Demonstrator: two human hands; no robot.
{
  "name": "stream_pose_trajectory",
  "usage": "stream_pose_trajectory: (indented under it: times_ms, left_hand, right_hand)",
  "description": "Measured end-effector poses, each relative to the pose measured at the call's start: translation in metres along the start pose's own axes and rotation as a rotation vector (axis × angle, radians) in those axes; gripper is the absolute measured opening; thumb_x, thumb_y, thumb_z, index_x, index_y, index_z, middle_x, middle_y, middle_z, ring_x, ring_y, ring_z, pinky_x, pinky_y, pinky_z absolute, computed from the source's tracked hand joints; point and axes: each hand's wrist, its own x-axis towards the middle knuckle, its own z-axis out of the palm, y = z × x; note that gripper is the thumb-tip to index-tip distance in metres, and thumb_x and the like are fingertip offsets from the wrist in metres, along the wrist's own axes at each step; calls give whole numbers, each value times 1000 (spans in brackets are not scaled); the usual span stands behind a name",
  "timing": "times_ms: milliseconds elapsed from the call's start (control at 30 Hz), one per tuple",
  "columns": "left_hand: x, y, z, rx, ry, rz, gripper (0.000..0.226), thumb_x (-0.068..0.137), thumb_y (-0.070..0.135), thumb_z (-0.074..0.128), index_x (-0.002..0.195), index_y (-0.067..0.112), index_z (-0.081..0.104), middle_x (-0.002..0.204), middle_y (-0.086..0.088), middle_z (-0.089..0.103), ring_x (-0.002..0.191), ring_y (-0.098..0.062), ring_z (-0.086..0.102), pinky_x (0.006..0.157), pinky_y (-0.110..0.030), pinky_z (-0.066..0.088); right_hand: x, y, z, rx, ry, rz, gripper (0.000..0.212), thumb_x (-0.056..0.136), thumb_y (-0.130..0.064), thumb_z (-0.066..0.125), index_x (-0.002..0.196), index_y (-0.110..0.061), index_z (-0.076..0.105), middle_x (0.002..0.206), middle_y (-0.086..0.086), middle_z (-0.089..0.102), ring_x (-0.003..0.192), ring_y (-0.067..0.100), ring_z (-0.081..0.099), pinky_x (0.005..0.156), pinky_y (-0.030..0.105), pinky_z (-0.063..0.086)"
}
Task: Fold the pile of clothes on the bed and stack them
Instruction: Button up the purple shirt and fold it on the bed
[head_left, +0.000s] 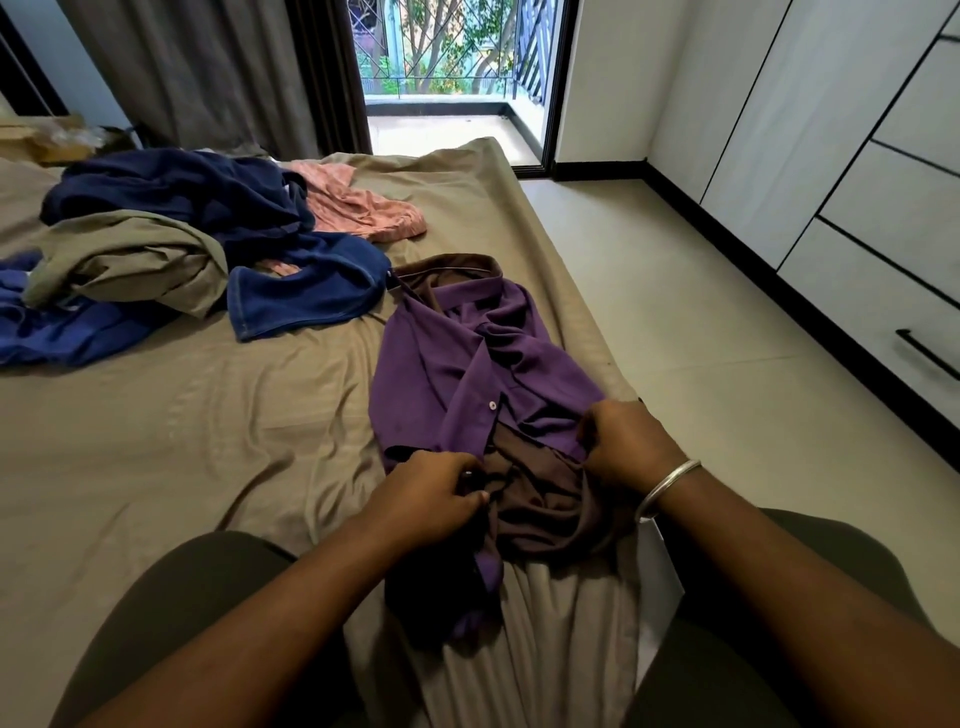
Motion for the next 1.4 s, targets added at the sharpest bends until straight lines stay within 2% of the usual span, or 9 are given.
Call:
stream_pose_trajectory:
  times_ms: [200, 367, 533, 633, 733, 867, 1033, 1167, 1400]
  left_hand:
    - [-2, 7, 8, -31, -2, 53, 34, 89, 42, 62, 120, 27, 64, 114, 7, 70, 106, -13, 65, 87, -30, 52]
    - [-1, 2, 7, -57, 45, 37, 35, 89, 42, 62, 121, 26, 64, 116, 6, 70, 108, -14, 64, 87, -30, 52]
    - [1, 9, 8, -36, 215, 124, 21, 96, 33, 54, 99, 16, 67, 96, -1, 67, 94, -20, 63, 76, -31, 45]
    - [1, 24, 5, -607, 233, 17, 33, 99, 38, 52, 86, 12, 67, 79, -3, 67, 72, -15, 61, 64, -33, 45]
    - [-3, 44, -5, -1371, -20, -268, 49, 91, 57, 42, 99, 13, 63, 77, -5, 63, 64, -16, 59, 58, -27, 47]
    - [-9, 44, -13, -1547, -260, -289, 42, 96, 48, 47, 107, 14, 68, 89, -5, 70, 75, -20, 69, 69, -35, 57]
    - [-2, 37, -12, -1493, 42, -374, 18, 103, 20, 45, 96, 14, 60, 90, -11, 69, 65, -20, 71, 52, -35, 59]
    - [4, 30, -18, -1562, 136, -392, 21, 106, 23, 40, 99, 20, 60, 89, -5, 71, 66, -18, 72, 55, -38, 61]
    - [17, 20, -19, -1668, 239, -455, 22, 107, 22, 37, 105, 12, 58, 93, -9, 68, 62, -16, 72, 54, -33, 60]
  right_hand:
    - [-11, -8, -4, -108, 120, 44, 17, 88, -24, 59, 103, -24, 68, 96, 6, 64, 86, 28, 64, 70, 30, 47]
    - [-16, -14, -25, 268, 157, -118, 12, 75, -31, 83, 78, -24, 74, 72, -9, 66, 73, 9, 65, 61, 16, 43]
    - [-24, -32, -31, 519, 228, -234, 8, 82, -27, 78, 79, -21, 73, 71, -10, 66, 68, 2, 61, 57, 8, 38]
    - [-26, -39, -29, 592, 208, -245, 10, 84, -25, 75, 79, -17, 72, 71, -6, 67, 67, 7, 62, 60, 15, 42]
    - [-30, -44, -26, 630, -6, -353, 5, 88, -16, 71, 92, -17, 75, 82, -7, 72, 76, 4, 67, 67, 16, 47]
    - [-36, -43, -27, 737, -525, -345, 34, 93, 5, 54, 113, -20, 66, 103, 1, 73, 94, 10, 70, 80, 26, 57]
    - [-37, -40, -27, 181, -255, -533, 34, 77, -15, 80, 102, -22, 59, 96, -5, 65, 86, 12, 64, 78, 30, 58]
    - [-42, -38, -31, -260, -192, -443, 28, 81, -35, 71, 107, -31, 60, 101, -4, 63, 86, 21, 64, 74, 38, 57]
    - [-59, -52, -45, -123, -69, -594, 22, 85, -49, 66, 99, -33, 61, 85, -10, 62, 76, 14, 61, 71, 35, 56]
